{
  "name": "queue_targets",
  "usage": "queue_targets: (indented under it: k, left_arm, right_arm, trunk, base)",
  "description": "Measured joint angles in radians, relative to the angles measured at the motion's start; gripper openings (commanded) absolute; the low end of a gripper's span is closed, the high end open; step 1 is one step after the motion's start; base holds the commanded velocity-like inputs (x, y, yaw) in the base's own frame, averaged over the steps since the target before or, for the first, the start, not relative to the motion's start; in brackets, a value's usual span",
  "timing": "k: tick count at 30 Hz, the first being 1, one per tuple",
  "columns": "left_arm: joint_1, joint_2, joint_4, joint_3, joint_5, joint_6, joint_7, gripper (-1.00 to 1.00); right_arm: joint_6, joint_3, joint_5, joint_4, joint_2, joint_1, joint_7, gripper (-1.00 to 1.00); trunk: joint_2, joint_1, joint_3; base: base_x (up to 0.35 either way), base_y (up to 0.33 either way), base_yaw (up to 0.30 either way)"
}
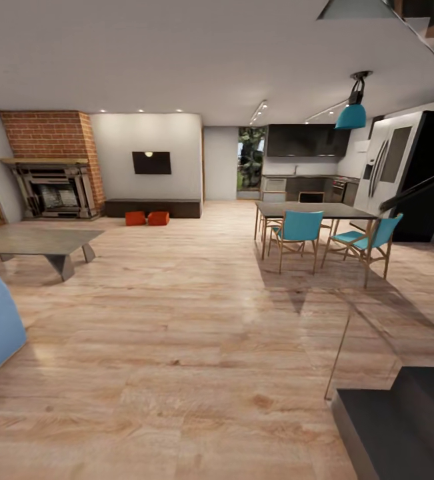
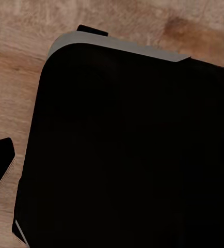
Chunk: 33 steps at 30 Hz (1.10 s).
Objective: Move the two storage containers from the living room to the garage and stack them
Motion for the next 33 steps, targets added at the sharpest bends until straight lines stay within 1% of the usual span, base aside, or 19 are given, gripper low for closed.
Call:
queue_targets:
  k: [7,17,33]
  left_arm:
    - [0.0,0.0,0.001,0.0,0.0,0.0,0.0,1.0]
    - [0.0,0.0,0.0,0.0,0.0,0.001,0.0,1.0]
    - [0.0,0.0,0.0,0.0,0.0,0.001,0.0,1.0]
  right_arm:
    - [0.0,0.0,0.0,0.0,0.0,0.0,0.0,1.0]
    - [0.0,0.001,0.0,0.0,0.003,0.0,0.0,1.0]
    - [0.0,0.002,0.0,0.0,0.002,0.0,0.0,1.0]
  trunk:
    - [0.0,0.0,0.0]
    - [0.0,0.0,0.0]
    - [0.0,0.0,0.006]
  base:
    - [0.322,0.0,-0.085]
    - [0.322,0.0,0.003]
    - [0.322,0.0,0.221]
